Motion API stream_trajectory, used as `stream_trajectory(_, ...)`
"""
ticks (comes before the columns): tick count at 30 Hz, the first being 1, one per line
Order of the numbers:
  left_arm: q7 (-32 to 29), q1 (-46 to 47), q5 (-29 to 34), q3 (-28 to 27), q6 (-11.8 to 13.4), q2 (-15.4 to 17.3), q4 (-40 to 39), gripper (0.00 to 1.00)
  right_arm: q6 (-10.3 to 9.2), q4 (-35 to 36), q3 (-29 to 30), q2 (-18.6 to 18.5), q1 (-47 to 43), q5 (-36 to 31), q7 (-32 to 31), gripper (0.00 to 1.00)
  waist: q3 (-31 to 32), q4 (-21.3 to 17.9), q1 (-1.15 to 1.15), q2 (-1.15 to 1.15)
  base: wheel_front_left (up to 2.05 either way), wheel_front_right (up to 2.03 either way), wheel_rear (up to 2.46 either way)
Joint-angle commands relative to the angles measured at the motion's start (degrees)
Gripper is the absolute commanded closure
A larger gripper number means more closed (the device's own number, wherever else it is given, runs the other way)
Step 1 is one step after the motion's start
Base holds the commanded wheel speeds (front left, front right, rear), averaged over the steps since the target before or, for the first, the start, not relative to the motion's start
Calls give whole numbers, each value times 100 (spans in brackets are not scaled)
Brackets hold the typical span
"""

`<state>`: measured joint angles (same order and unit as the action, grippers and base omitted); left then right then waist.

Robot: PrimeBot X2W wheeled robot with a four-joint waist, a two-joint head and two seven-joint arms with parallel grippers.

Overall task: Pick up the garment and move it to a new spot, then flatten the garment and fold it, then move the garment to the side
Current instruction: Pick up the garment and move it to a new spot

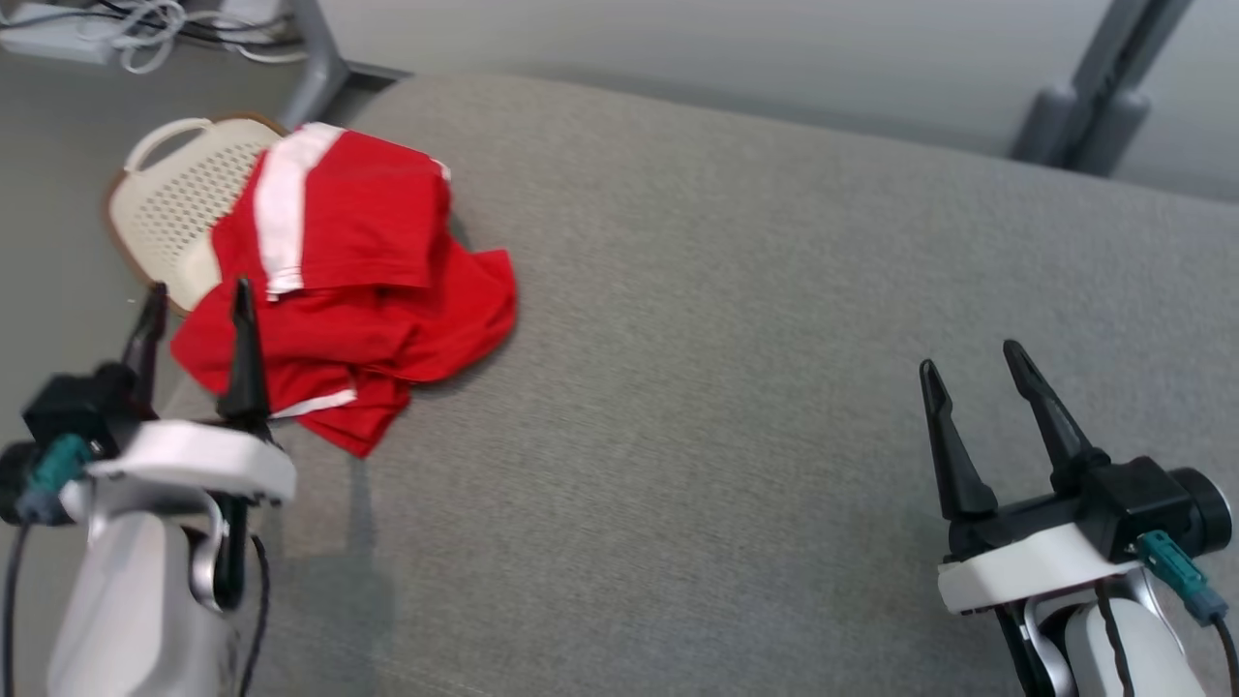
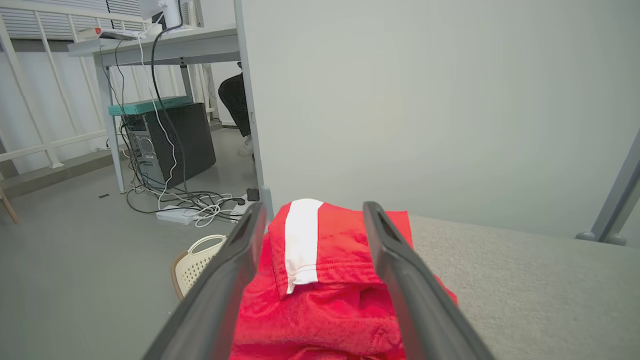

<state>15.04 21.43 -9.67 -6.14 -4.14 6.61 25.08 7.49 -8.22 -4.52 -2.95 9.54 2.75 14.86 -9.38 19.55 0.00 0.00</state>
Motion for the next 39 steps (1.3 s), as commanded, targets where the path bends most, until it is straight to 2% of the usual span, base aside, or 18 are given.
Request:
stream_trajectory(1,-84,435,-53,-56,-3,151,274,0,1,18,-7,-53,150,-19,5,0,-623,-576,0,0,0,0,0)
stream_trajectory(4,-237,765,-137,-97,-36,262,631,0,1,6,-9,-61,251,5,10,0,-806,-736,0,0,0,0,0)
stream_trajectory(12,-924,1913,-263,-256,16,873,2309,0,1,-66,-60,-81,567,36,34,0,-1293,-1215,0,0,0,0,0)
stream_trajectory(19,-1479,2526,-436,-324,-74,1190,3420,0,1,-85,-16,-87,656,59,41,0,-1454,-1360,0,0,0,0,0)
stream_trajectory(20,-1481,2584,-449,-305,-89,1218,3497,61,1,-76,-3,-86,651,59,38,0,-1457,-1357,0,0,0,0,0)
stream_trajectory(21,-1435,2646,-447,-292,-107,1247,3545,100,1,-65,16,-85,637,57,38,0,-1452,-1349,0,0,0,0,0)
stream_trajectory(31,-492,2934,-350,-164,-31,1424,3446,100,1,-75,110,-84,460,12,41,0,-1081,-1112,0,0,0,0,0)
stream_trajectory(39,-149,2616,-295,-55,-60,1470,2620,100,1,-104,198,-56,185,78,40,0,-347,-1009,0,0,0,0,0)
